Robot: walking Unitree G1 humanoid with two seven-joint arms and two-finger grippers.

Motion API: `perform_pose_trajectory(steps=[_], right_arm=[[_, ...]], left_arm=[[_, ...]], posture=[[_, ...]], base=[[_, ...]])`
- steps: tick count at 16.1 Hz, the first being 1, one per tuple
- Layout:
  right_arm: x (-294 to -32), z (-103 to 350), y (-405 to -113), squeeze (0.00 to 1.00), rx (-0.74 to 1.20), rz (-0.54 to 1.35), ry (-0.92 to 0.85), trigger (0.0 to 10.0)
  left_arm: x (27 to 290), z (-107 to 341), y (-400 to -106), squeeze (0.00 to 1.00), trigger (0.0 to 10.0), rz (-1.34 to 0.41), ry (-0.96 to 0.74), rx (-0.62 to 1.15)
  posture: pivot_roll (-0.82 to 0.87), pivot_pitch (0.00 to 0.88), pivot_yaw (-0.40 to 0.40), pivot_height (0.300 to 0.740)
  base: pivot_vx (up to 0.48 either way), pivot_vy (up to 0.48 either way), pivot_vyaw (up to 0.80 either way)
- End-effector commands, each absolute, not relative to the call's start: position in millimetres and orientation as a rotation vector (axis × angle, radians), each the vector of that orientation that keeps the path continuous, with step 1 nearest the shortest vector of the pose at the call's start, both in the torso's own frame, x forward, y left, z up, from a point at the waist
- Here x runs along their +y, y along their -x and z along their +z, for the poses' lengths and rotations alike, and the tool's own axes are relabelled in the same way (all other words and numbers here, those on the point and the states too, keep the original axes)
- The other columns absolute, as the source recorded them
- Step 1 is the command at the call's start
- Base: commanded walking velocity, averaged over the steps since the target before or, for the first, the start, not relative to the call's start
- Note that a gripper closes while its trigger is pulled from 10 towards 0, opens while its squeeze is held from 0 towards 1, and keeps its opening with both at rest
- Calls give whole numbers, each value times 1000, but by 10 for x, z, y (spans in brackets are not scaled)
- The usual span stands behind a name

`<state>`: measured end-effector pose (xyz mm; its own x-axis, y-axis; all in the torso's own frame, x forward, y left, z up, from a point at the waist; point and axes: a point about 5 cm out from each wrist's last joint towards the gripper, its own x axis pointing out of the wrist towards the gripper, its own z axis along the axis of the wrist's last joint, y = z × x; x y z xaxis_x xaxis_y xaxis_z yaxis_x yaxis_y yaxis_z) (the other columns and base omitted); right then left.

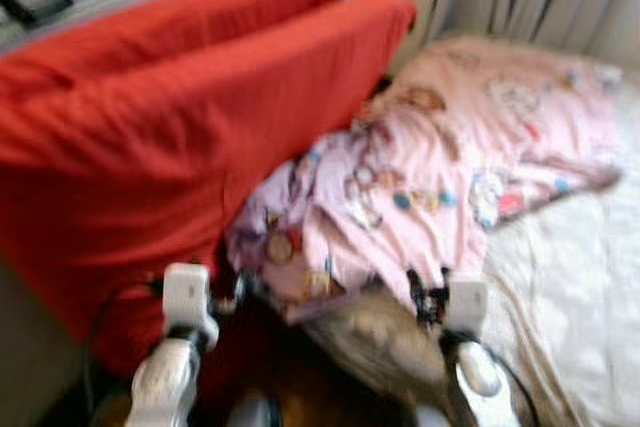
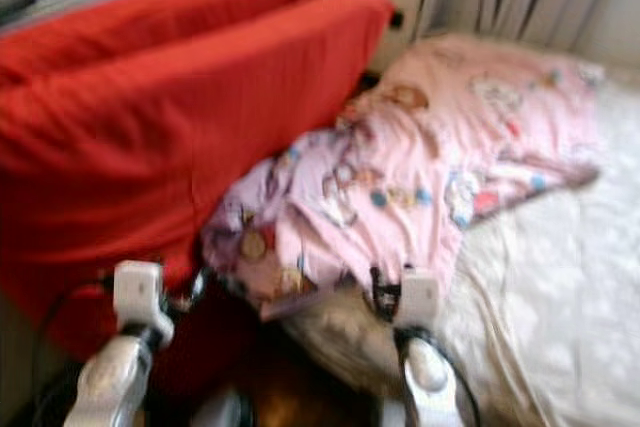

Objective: Clean up the room

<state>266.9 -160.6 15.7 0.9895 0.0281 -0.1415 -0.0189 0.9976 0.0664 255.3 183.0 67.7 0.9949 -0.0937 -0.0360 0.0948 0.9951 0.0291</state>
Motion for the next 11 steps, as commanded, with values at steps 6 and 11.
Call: perform_pose_trajectory(steps=[6,11], right_arm=[[-1846,8,-2610,0,248,-94,-30,10000],[-1868,20,-2640,0,248,-117,-32,10000]], left_arm=[[1783,666,-2533,0,10000,-104,-12,46],[1794,668,-2527,0,10000,-102,-17,47]], posture=[[4,67,16,635],[6,70,16,635]], base=[[0,0,0],[0,0,0]])
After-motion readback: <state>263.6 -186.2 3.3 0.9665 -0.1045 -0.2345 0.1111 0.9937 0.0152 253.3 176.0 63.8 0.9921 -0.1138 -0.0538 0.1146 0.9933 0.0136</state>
